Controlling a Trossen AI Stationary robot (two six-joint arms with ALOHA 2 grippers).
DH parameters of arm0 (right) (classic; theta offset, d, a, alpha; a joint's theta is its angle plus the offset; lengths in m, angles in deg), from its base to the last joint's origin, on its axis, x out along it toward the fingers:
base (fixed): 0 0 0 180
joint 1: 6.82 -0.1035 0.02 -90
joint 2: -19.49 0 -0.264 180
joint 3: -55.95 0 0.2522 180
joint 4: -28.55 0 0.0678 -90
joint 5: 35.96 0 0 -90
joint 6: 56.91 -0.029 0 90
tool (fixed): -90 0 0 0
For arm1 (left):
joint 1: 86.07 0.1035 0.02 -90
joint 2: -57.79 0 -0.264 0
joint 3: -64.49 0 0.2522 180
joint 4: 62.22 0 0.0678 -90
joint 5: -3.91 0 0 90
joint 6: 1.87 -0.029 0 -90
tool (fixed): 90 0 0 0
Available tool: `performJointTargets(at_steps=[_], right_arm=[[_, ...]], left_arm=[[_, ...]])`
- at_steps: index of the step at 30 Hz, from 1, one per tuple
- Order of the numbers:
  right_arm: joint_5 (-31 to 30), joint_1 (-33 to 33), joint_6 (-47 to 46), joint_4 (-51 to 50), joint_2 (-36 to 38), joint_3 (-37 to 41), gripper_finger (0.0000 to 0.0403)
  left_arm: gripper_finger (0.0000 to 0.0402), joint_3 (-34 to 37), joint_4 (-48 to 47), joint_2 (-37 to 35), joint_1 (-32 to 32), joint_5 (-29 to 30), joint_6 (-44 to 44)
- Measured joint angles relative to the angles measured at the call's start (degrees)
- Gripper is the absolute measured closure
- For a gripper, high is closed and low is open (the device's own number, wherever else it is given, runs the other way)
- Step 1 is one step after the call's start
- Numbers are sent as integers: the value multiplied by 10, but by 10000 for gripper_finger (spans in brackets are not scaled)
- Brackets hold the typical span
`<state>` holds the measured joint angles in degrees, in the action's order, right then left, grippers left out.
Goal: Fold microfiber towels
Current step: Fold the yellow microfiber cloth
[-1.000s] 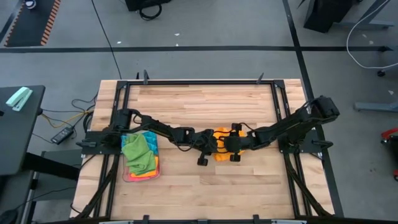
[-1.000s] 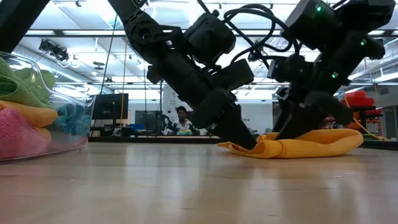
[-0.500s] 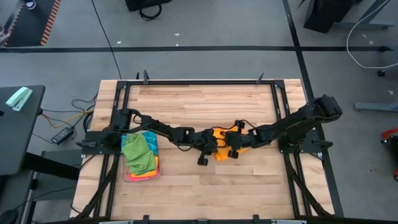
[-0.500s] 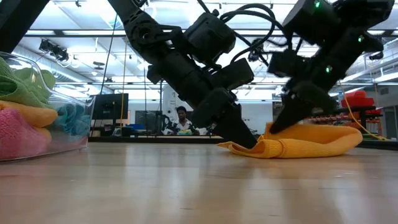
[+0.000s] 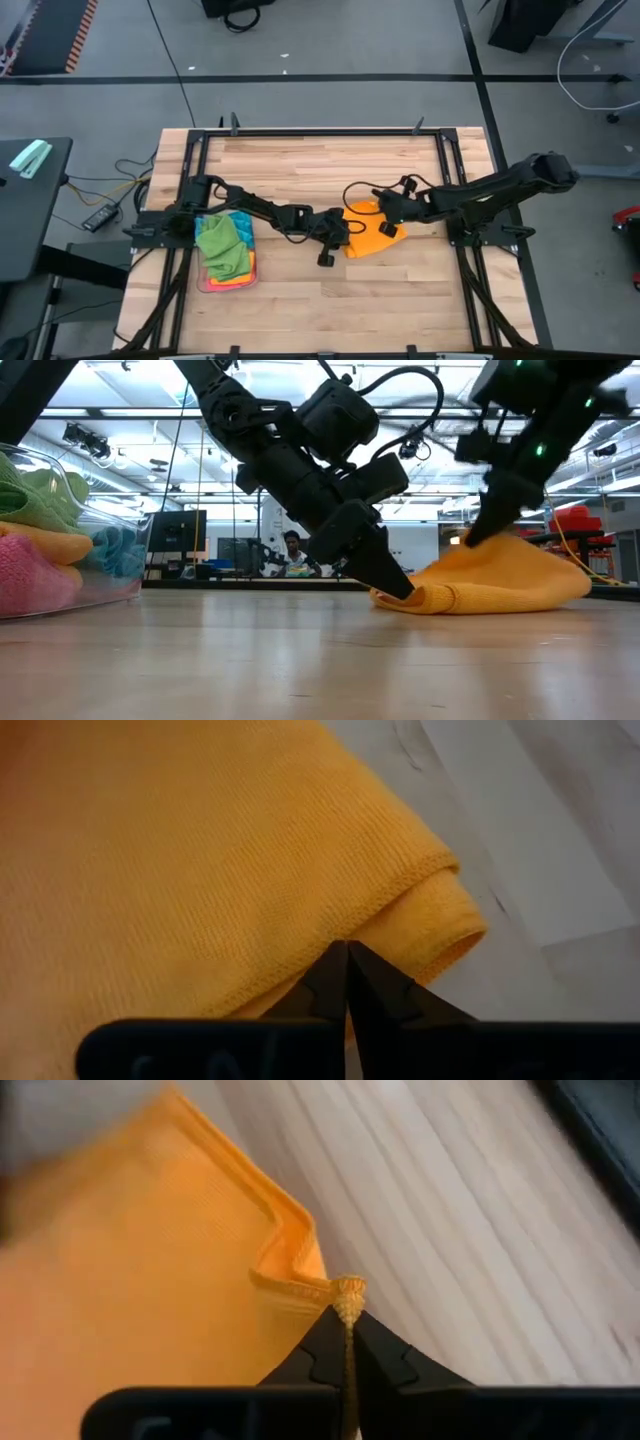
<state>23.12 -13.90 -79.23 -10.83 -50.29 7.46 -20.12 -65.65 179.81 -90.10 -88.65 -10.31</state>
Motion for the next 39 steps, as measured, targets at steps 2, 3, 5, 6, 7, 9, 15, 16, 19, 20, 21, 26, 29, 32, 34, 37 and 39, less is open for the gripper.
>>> performJointTargets(at_steps=[2, 3, 5, 6, 7, 9, 15, 16, 19, 20, 21, 26, 29, 32, 34, 37, 39], right_arm=[[20, 22, 17, 6, -8, 14, 386], [32, 31, 31, 12, -14, 22, 383], [59, 51, 52, 39, -25, 40, 373], [66, 60, 58, 50, -28, 47, 365], [70, 69, 60, 54, -30, 52, 357], [71, 88, 60, 47, -29, 60, 336], [87, 152, 50, -37, -4, 40, 262], [88, 160, 49, -55, 1, 33, 251], [100, 172, 44, -82, 22, 16, 227], [114, 169, 46, -76, 30, 15, 222], [131, 163, 48, -63, 38, 14, 219], [159, 104, 53, 0, 58, 14, 215], [161, 56, 37, 44, 54, 18, 215], [160, 10, 16, 99, 41, 32, 215], [154, -22, 9, 151, 33, 42, 215], [115, -69, 0, 233, 19, 61, 215], [82, -96, 2, 274, 7, 69, 215]], left_arm=[[379, 0, 0, 0, -1, 0, 1], [378, 0, 0, 0, -1, 0, 1], [378, 0, 0, 0, -2, 0, 1], [379, 0, 0, 0, -1, 0, 1], [381, 0, 0, 0, -1, 0, 1], [385, 0, 0, 0, -1, 0, 1], [389, 0, -3, 0, -8, 0, 0], [387, 0, -5, 0, -10, 0, -2], [379, 0, -16, -1, -15, 0, -12], [377, 0, -17, -1, -15, 0, -12], [375, 0, -19, -1, -17, 0, -12], [374, 0, -21, -1, -20, -1, -17], [379, 0, -37, -9, -23, 0, -19], [383, 0, -61, -21, -26, 0, -31], [383, 0, -77, -34, -27, 0, -41], [379, -1, -112, -51, -30, -1, -49], [374, 0, -122, -61, -32, -1, -57]])
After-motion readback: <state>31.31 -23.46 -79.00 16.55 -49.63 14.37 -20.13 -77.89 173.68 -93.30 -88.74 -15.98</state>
